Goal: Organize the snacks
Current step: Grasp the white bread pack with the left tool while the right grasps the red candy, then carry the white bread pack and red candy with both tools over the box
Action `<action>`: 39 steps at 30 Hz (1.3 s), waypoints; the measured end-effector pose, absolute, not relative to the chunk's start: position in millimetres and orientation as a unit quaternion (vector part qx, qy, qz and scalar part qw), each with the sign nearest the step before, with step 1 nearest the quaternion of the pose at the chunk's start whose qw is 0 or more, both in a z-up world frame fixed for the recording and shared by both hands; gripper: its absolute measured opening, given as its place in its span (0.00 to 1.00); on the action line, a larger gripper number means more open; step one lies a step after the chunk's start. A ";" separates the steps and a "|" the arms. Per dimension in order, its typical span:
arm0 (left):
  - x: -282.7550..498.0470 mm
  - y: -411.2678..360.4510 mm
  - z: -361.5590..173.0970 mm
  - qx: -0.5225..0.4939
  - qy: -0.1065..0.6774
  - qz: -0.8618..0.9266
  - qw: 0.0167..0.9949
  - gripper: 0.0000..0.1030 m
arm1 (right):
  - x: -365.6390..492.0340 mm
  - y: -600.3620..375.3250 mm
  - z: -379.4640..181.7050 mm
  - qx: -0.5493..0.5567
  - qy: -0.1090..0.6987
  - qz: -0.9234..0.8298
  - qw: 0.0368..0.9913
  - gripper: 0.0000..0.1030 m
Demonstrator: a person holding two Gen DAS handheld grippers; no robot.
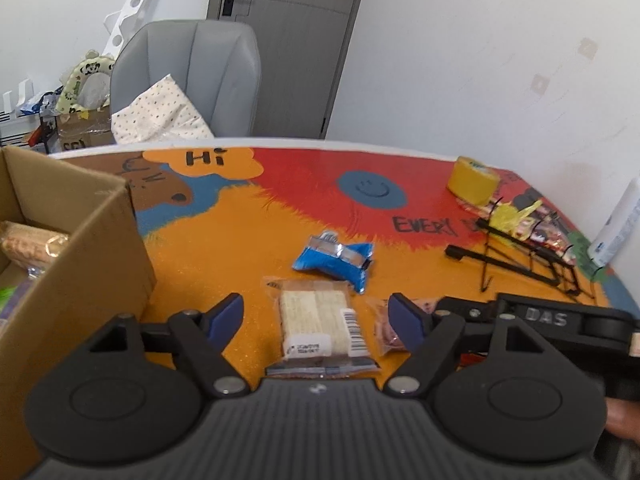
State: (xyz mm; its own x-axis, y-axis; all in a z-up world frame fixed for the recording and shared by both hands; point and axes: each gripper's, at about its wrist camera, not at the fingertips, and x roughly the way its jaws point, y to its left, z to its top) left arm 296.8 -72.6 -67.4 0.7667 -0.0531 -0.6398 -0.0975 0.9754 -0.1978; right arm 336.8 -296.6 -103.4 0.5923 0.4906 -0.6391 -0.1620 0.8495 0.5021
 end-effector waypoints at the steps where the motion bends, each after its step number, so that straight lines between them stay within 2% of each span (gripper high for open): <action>1: 299.2 -71.8 -71.5 -0.113 0.346 0.013 0.931 0.76 | 335.0 -297.1 -103.1 0.199 0.411 0.189 0.869 0.58; 11: 308.1 -79.2 -91.4 -0.110 0.360 0.014 0.926 0.73 | 308.1 -300.8 -100.3 0.169 0.412 0.187 0.875 0.57; 15: 307.8 -83.4 -98.1 -0.097 0.362 0.017 0.927 0.67 | 297.8 -294.1 -99.4 0.146 0.410 0.183 0.881 0.53; 18: 304.0 -83.6 -98.9 -0.081 0.359 0.017 0.930 0.58 | 293.8 -287.5 -98.6 0.121 0.406 0.174 0.889 0.46; 19: 303.1 -82.6 -98.8 -0.082 0.359 0.013 0.930 0.54 | 292.7 -285.6 -98.2 0.111 0.405 0.169 0.892 0.42; 22: 298.2 -79.4 -97.1 -0.083 0.362 0.012 0.928 0.52 | 292.2 -286.0 -98.0 0.107 0.412 0.165 0.890 0.22; 23: 295.7 -78.4 -96.7 -0.084 0.363 0.011 0.928 0.52 | 291.8 -287.4 -98.3 0.115 0.416 0.170 0.886 0.20; 39: 239.6 -69.3 -86.0 -0.076 0.381 -0.013 0.921 0.46 | 261.1 -279.5 -90.2 0.098 0.420 0.180 0.884 0.19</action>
State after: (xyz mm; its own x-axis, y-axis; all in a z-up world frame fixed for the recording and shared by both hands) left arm 239.6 -69.3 -86.0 0.7091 -0.0816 -0.7004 -0.0345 0.9881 -0.1501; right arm 261.1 -279.5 -90.2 0.5822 0.4007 -0.7074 -0.2359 0.9159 0.3247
